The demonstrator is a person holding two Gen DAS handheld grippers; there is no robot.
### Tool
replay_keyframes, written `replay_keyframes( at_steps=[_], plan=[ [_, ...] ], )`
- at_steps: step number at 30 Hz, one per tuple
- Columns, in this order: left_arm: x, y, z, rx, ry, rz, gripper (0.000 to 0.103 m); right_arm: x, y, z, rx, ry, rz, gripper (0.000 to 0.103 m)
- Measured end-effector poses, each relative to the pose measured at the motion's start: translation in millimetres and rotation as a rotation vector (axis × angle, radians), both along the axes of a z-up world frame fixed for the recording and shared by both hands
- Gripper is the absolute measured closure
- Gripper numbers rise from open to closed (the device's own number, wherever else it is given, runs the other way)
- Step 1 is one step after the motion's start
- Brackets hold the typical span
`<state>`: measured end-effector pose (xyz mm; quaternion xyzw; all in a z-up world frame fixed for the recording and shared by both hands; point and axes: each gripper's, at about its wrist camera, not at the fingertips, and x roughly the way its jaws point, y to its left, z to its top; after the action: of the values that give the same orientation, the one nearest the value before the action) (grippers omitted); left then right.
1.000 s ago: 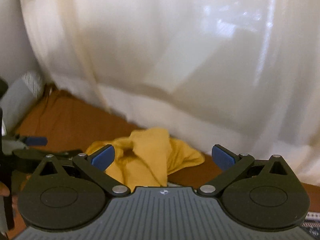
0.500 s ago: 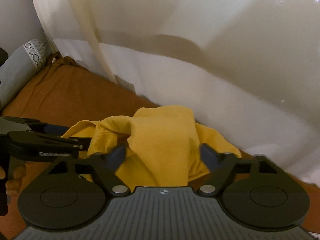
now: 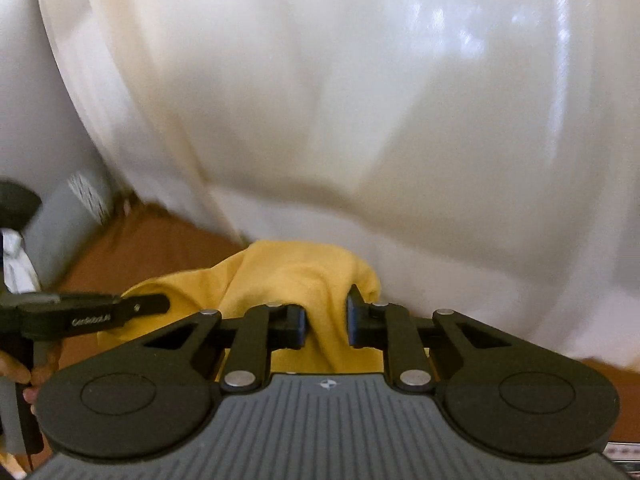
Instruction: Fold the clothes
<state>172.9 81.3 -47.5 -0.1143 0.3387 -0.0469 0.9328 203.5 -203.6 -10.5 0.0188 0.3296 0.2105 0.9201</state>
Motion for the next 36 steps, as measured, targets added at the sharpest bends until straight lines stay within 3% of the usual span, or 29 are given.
replay_keyframes(
  at_steps=[2, 8, 11, 14, 16, 22, 26, 28, 32, 33, 36],
  plan=[
    [-25, -3, 31, -0.022, -0.066, -0.017, 0.103, -16, -16, 26, 0.025, -0.041, -0.020, 0.083],
    [-111, -27, 99, -0.092, -0.219, -0.121, 0.103, -117, -94, 104, 0.046, -0.154, -0.068, 0.083],
    [-155, -44, 110, -0.128, -0.233, -0.211, 0.103, -175, -137, 130, 0.057, -0.196, -0.120, 0.083],
    [-193, -67, 97, -0.128, -0.179, -0.312, 0.103, -235, -179, 134, 0.047, -0.174, -0.179, 0.082],
    [-213, -87, 74, -0.122, -0.101, -0.385, 0.103, -272, -202, 120, 0.022, -0.120, -0.237, 0.082],
    [-254, -155, -25, -0.067, 0.198, -0.544, 0.103, -346, -253, 1, -0.070, 0.217, -0.404, 0.082],
    [-264, -171, -54, -0.041, 0.296, -0.583, 0.103, -373, -272, -79, -0.105, 0.397, -0.475, 0.082],
    [-266, -176, -51, -0.018, 0.293, -0.583, 0.103, -380, -276, -101, -0.116, 0.410, -0.500, 0.081],
    [-251, -193, -48, 0.043, 0.289, -0.552, 0.099, -374, -284, -116, -0.118, 0.399, -0.525, 0.060],
    [-245, -198, -51, 0.059, 0.289, -0.540, 0.097, -370, -286, -116, -0.120, 0.403, -0.525, 0.059],
    [-230, -212, -61, 0.095, 0.294, -0.504, 0.078, -361, -291, -114, -0.172, 0.386, -0.471, 0.046]
  ],
)
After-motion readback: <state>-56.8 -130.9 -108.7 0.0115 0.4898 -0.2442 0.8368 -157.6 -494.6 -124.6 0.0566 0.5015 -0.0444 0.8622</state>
